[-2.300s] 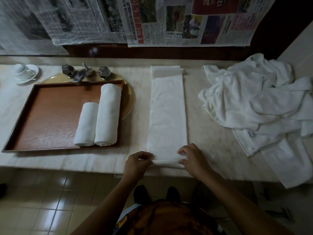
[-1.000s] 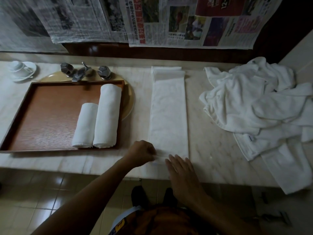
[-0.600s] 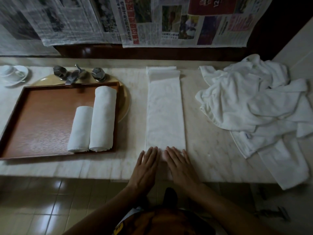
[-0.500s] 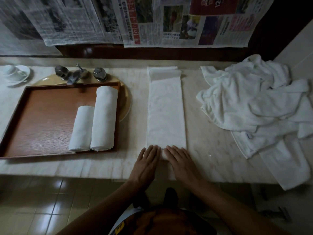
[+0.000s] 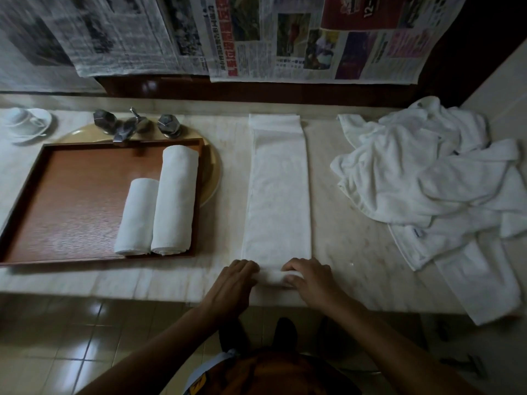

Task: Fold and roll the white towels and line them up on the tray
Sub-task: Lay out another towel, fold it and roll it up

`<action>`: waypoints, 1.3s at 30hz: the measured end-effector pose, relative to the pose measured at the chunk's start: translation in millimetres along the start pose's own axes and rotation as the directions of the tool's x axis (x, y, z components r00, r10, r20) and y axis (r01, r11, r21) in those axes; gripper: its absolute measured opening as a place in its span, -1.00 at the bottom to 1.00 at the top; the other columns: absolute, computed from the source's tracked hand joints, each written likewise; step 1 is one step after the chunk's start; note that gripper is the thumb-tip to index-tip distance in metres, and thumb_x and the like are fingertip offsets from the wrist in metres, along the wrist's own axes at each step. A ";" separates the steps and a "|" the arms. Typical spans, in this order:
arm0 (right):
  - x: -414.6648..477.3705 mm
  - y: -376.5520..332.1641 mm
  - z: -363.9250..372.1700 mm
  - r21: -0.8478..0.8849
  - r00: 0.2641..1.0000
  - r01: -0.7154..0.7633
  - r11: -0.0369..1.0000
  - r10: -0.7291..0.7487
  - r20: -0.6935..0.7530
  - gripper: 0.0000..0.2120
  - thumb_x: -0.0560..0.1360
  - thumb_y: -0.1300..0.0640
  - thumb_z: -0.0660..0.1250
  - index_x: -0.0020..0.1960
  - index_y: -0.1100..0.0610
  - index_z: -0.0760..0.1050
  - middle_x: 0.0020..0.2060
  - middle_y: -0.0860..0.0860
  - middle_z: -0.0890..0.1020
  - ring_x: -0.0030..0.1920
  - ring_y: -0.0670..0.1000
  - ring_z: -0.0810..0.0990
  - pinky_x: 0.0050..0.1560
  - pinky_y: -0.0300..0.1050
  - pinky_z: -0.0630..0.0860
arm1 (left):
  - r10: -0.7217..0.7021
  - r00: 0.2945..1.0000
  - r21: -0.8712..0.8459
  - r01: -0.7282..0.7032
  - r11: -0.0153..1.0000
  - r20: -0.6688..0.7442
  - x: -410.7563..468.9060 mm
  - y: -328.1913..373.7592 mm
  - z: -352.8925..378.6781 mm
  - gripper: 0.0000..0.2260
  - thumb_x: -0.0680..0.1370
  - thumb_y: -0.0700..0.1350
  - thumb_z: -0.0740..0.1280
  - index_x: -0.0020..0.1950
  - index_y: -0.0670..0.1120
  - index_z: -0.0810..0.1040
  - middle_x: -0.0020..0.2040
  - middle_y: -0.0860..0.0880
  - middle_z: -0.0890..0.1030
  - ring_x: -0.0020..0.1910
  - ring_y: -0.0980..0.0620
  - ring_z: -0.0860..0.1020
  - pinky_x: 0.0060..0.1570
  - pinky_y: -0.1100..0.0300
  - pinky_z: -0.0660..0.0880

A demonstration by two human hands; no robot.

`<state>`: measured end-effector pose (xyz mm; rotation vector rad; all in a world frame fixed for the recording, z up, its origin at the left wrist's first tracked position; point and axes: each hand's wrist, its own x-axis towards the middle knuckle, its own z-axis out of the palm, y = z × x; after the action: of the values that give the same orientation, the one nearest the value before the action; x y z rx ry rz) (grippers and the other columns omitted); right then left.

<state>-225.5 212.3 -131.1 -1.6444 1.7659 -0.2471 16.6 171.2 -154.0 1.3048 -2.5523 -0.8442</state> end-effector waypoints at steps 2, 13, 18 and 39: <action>1.6 -5.2 2.8 -0.059 0.997 -0.048 0.997 0.045 -0.062 -0.81 0.62 -0.06 0.31 0.20 -0.14 0.60 0.13 -0.15 0.60 0.21 0.00 0.48 0.23 0.05 0.35 | -0.003 1.000 0.026 0.003 1.000 -0.015 10.5 -4.7 -0.3 -0.75 0.63 0.03 0.14 0.10 -0.02 0.57 0.10 0.04 0.53 0.00 0.06 0.45 -0.04 0.07 0.50; -40.8 -19.5 42.9 -0.449 0.976 0.068 0.891 -0.153 -0.155 -0.22 0.35 0.11 0.54 0.51 0.03 0.36 0.45 0.08 0.45 0.41 0.18 0.46 0.32 0.17 0.48 | -0.143 0.972 0.053 0.155 0.986 -0.186 25.2 20.2 -10.2 -0.62 0.59 0.03 0.39 0.39 0.00 0.48 0.32 -0.02 0.50 0.27 -0.03 0.48 0.25 0.03 0.48; -33.3 -11.6 47.3 -0.490 0.969 0.069 0.869 -0.176 -0.175 -0.27 0.40 0.09 0.44 0.54 0.12 0.37 0.49 0.15 0.44 0.46 0.24 0.43 0.38 0.25 0.45 | 0.098 0.995 0.372 -0.088 0.924 -0.009 -1.6 21.4 32.0 -0.19 0.36 -0.08 0.57 0.55 -0.05 0.32 0.53 -0.16 0.42 0.51 -0.23 0.41 0.40 -0.21 0.44; -4.0 8.3 17.9 -0.395 0.937 0.316 0.862 -0.350 -0.015 -0.40 0.48 0.29 0.32 0.51 0.13 0.40 0.30 0.11 0.54 0.22 0.17 0.56 0.16 0.07 0.54 | 0.101 0.989 0.183 -0.118 0.976 0.104 6.4 8.4 -3.6 -0.52 0.61 -0.18 0.38 0.53 -0.13 0.43 0.38 -0.08 0.53 0.32 -0.06 0.51 0.35 0.05 0.47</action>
<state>-221.6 223.1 -147.6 -2.2629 1.6556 -0.1297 8.3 168.6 -147.1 1.1839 -2.8087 -0.6718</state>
